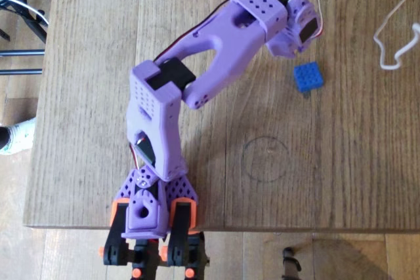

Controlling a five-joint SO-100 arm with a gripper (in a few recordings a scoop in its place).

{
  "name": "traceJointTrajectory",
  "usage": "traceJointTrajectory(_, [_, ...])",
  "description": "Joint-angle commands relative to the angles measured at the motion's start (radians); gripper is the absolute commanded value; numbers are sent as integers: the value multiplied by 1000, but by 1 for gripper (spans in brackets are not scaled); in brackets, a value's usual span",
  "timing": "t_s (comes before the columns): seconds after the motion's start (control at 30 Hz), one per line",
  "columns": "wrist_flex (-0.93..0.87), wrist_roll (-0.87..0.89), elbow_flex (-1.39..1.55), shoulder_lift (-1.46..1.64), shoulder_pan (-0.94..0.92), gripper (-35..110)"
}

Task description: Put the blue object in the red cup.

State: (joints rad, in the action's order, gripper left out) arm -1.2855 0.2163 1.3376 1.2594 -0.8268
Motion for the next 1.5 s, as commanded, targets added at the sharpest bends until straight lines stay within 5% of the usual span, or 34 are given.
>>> traceJointTrajectory(0.0, [15, 8, -106, -46, -48, 1])
traceJointTrajectory(0.53, [-123, 58, -164, -75, -72, 1])
traceJointTrajectory(0.63, [-152, 91, -164, -78, -71, 39])
traceJointTrajectory(0.73, [-149, 69, -166, -86, -72, 50])
traceJointTrajectory(1.47, [-221, 72, -161, -175, -44, 53])
